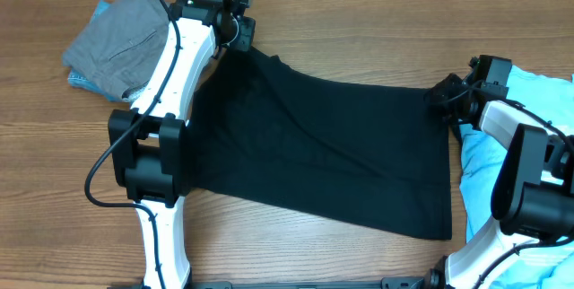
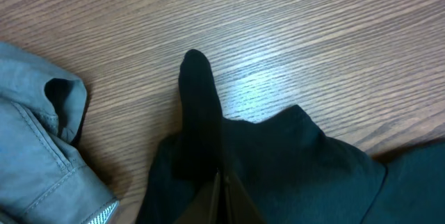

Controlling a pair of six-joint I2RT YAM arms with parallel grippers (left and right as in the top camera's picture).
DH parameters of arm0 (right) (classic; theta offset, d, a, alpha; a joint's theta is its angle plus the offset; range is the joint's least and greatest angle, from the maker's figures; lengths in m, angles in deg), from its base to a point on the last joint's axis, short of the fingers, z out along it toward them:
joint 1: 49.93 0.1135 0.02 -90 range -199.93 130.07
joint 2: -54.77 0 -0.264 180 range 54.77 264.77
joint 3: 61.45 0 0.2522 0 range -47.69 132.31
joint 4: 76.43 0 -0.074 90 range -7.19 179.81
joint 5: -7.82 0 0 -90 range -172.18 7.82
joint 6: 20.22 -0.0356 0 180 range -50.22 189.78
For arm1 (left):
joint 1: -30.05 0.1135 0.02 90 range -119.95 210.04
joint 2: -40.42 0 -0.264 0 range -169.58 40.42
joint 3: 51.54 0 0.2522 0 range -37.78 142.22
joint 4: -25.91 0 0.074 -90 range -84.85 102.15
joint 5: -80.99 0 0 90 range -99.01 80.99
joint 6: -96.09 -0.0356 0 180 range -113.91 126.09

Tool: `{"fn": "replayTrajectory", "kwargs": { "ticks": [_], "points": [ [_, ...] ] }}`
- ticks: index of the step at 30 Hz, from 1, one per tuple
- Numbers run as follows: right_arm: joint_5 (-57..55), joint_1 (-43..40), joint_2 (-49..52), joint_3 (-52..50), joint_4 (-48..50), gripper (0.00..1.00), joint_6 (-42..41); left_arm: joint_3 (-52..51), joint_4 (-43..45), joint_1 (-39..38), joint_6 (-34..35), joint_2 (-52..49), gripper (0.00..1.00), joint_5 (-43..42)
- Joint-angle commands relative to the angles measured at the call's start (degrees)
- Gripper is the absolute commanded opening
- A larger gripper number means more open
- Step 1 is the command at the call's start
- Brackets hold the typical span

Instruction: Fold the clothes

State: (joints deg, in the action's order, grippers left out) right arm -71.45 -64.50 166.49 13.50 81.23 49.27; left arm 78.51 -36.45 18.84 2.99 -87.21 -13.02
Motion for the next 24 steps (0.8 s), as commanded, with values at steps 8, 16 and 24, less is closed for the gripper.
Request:
{"fn": "replayTrajectory", "kwargs": {
  "ticks": [8, 16, 24],
  "points": [
    [0.98, -0.96, -5.86, 0.07, -2.89, 0.04, -0.11, 0.52, 0.85, 0.42, 0.55, 0.48, 0.06, -0.15],
    [0.66, -0.94, -18.10, 0.07, -6.82, 0.04, 0.83, 0.52, 0.79, 0.42, 0.55, 0.48, 0.09, -0.74],
    [-1.79, -0.94, -19.23, 0.00, -17.68, 0.04, 0.76, 0.52, -1.90, 0.42, 0.55, 0.48, 0.05, -2.32]
  ]
}}
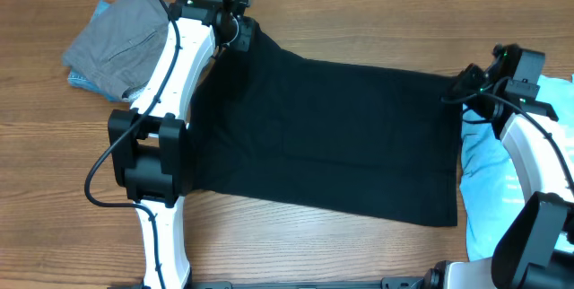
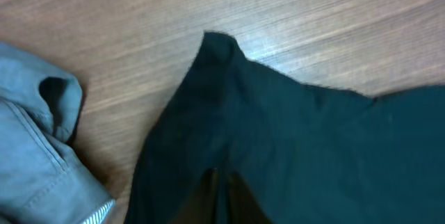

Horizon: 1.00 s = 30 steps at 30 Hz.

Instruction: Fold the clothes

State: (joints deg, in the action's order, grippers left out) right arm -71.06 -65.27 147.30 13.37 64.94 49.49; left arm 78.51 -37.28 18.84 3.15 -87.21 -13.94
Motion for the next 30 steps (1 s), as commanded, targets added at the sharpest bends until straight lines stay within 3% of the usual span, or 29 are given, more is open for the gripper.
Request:
{"fn": "replayTrajectory", "kwargs": {
  "ticks": [1, 3, 5, 8, 18, 30],
  "points": [
    [-2.82, -0.17, -0.04, 0.13, -2.80, 0.04, 0.57, 0.52, -1.77, 0.42, 0.37, 0.48, 0.04, -1.53],
    [-3.45, -0.17, -0.04, 0.13, -4.79, 0.04, 0.59, 0.50, -2.21, 0.42, 0.33, 0.46, 0.09, -1.53],
    [-3.61, -0.17, -0.04, 0.13, -5.53, 0.04, 0.61, 0.50, -0.87, 0.42, 0.31, 0.46, 0.38, -1.57],
    [-3.56, -0.15, -0.04, 0.13, -7.19, 0.04, 0.57, 0.50, 2.93, 0.39, 0.04, 0.44, 0.54, -1.97],
    [-6.21, -0.07, -0.04, 0.09, -21.40, 0.04, -0.98, 0.46, 12.37, 0.26, -3.48, -3.85, 0.58, -2.14],
    [-6.40, -0.07, -0.04, 0.09, -21.53, 0.04, -0.92, 0.46, 22.91, 0.11, -0.48, -11.93, 0.60, -7.82]
  ]
}}
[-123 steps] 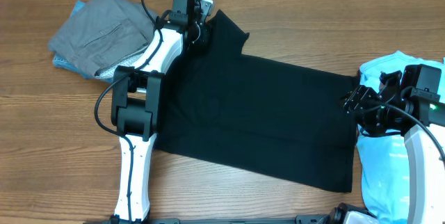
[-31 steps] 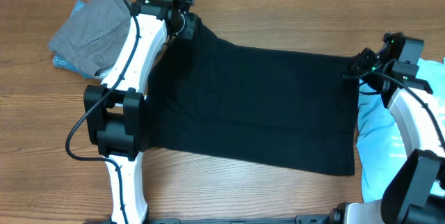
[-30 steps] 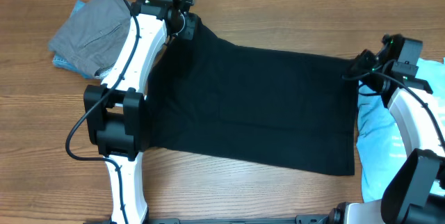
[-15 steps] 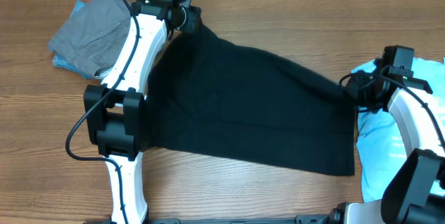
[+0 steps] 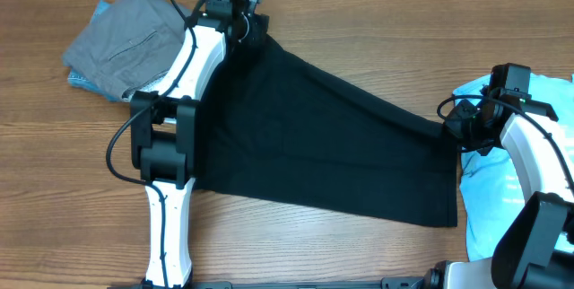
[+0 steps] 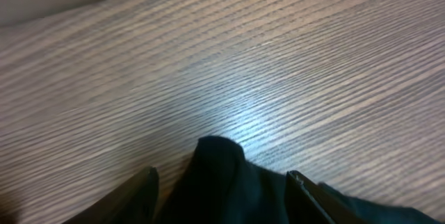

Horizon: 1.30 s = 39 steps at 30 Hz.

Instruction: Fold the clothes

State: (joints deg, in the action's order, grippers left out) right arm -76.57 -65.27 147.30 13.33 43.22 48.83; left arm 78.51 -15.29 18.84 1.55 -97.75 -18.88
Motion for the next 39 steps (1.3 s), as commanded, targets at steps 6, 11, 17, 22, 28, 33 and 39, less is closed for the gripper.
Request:
{"fn": "replayTrajectory", "kwargs": {
  "ticks": [6, 11, 17, 22, 28, 33, 39],
  "points": [
    [-0.87, -0.07, -0.04, 0.13, 0.92, 0.04, -0.26, 0.46, 1.29, -0.07, 2.47, -2.62, 0.21, -4.74],
    [-0.92, -0.07, -0.04, 0.13, 1.68, 0.04, -0.26, 1.07, 0.61, 0.42, 2.95, -2.21, 0.04, -8.72],
    [-0.94, -0.07, -0.04, 0.13, 1.97, 0.04, -0.26, 2.75, -5.68, 2.64, 4.79, 2.03, 0.04, -9.68],
    [-0.94, -0.07, -0.04, 0.13, 1.29, 0.04, -0.28, 2.82, -16.44, 4.15, 4.22, 6.51, 0.04, -8.83],
    [-1.97, -0.13, -0.04, 0.13, -0.74, 0.04, -0.28, 2.80, -31.12, 5.29, 3.82, 8.11, 0.04, -4.11],
    [-2.19, -0.13, -0.04, 0.13, -1.16, 0.04, -0.31, 2.78, -39.36, 5.29, 3.32, 8.11, 0.04, -4.09],
    [-2.16, -0.13, -0.04, 0.13, -1.14, 0.04, -0.28, 2.69, -48.81, 5.20, 3.89, 8.11, 0.28, -4.09]
  ]
}}
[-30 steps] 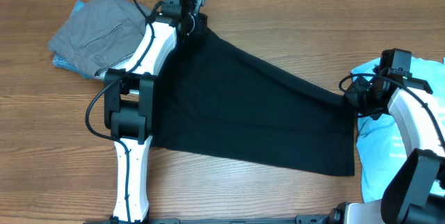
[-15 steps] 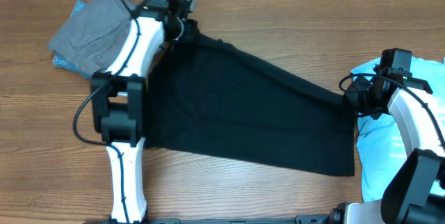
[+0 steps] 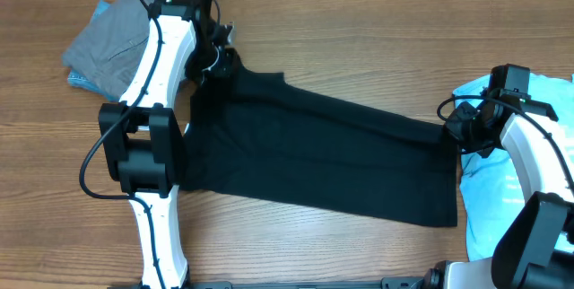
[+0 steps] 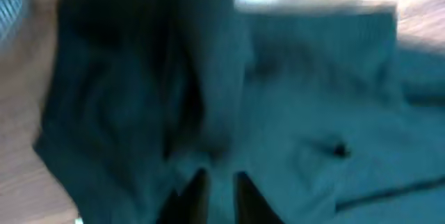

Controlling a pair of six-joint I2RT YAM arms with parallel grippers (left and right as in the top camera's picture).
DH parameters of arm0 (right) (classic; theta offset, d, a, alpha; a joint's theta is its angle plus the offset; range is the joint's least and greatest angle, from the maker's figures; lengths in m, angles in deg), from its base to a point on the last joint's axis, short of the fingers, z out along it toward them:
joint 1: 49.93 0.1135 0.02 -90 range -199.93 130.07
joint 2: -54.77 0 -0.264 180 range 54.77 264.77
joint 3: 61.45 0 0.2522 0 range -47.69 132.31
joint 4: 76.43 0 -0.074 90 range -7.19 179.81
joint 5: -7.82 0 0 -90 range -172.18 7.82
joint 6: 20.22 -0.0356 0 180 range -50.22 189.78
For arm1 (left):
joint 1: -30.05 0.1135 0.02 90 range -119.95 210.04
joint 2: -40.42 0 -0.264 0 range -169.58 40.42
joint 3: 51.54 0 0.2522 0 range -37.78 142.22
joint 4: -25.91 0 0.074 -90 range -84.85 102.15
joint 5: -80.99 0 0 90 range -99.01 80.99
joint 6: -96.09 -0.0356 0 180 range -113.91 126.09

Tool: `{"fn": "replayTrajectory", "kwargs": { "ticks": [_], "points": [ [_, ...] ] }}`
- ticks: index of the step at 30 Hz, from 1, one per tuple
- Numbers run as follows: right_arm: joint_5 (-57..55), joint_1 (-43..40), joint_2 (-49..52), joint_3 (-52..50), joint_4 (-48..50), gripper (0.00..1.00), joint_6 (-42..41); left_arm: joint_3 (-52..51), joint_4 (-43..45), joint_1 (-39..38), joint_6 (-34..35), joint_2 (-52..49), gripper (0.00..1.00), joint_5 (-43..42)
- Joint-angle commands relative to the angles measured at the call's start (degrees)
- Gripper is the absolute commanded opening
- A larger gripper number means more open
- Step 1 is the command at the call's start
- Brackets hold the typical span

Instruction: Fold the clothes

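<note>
A black garment (image 3: 323, 159) lies spread flat across the middle of the wooden table. My left gripper (image 3: 218, 58) is at its far left corner. In the blurred left wrist view the cloth (image 4: 313, 99) fills the frame, and my left gripper (image 4: 221, 193) is shut on a bunched fold of it, with cloth between the fingers. My right gripper (image 3: 451, 125) sits at the garment's right edge. The top right corner is drawn up into it, so it looks shut on the cloth.
A folded grey garment (image 3: 117, 38) lies at the far left on top of a light blue piece (image 3: 82, 79). A pile of light blue cloth (image 3: 502, 181) lies at the right edge, under my right arm. The table's far edge is just behind my left gripper.
My left gripper was open around the far left corner near the table's back edge. Now it is shut on that corner, nearer and further left. The right gripper has not moved.
Both grippers first held the garment's far corners, with slack in the cloth. Then the cloth was stretched flat between them. After that the right gripper had come nearer and the left stood open at the back. Now the left corner is nearer too.
</note>
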State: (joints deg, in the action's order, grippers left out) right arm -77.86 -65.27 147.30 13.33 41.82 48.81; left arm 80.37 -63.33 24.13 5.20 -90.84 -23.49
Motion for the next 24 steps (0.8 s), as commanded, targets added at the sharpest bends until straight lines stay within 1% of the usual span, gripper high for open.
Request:
{"fn": "replayTrajectory", "kwargs": {
  "ticks": [1, 2, 3, 8, 11, 14, 17, 19, 21, 24],
  "points": [
    [-0.87, -0.13, -0.04, 0.13, 0.26, 0.04, -0.26, 0.85, -0.63, -0.09, 0.22, 1.20, 0.32, 0.52],
    [-0.87, -0.13, -0.04, 0.13, 0.24, 0.04, -0.26, 0.85, -0.33, -0.04, 0.20, 1.20, 0.36, 0.52],
    [-0.87, -0.13, -0.04, 0.13, 0.26, 0.04, -0.26, 0.85, 0.11, 0.09, 0.22, 1.20, 0.37, 0.50],
    [-0.87, -0.13, -0.04, 0.13, 0.26, 0.04, -0.26, 0.85, 4.11, 0.24, 0.24, 1.20, 0.40, -2.47],
    [-0.87, -0.13, -0.04, 0.13, 0.26, 0.04, -0.26, 0.85, 7.28, -0.02, 0.22, 1.20, 0.40, -3.63],
    [-0.87, -0.13, -0.04, 0.13, 0.07, 0.04, -0.26, 0.85, 8.09, -0.15, 0.26, 1.20, 0.35, -3.58],
    [-0.87, -0.13, -0.04, 0.13, -0.13, 0.04, -0.26, 0.90, 9.70, -0.13, 0.20, 1.20, 0.35, -3.50],
    [-0.87, -0.13, -0.04, 0.13, -0.11, 0.04, -0.26, 0.90, 11.52, -0.11, -0.90, 1.20, 0.37, -1.68],
    [-0.87, -0.13, -0.04, 0.13, -0.09, 0.04, -0.28, 0.79, 13.53, -0.22, -1.07, 1.18, 0.40, 2.40],
    [-0.87, -0.13, -0.04, 0.13, -0.09, 0.04, -0.26, -0.17, 16.28, -0.72, -3.02, 0.87, 0.42, 3.04]
  ]
}}
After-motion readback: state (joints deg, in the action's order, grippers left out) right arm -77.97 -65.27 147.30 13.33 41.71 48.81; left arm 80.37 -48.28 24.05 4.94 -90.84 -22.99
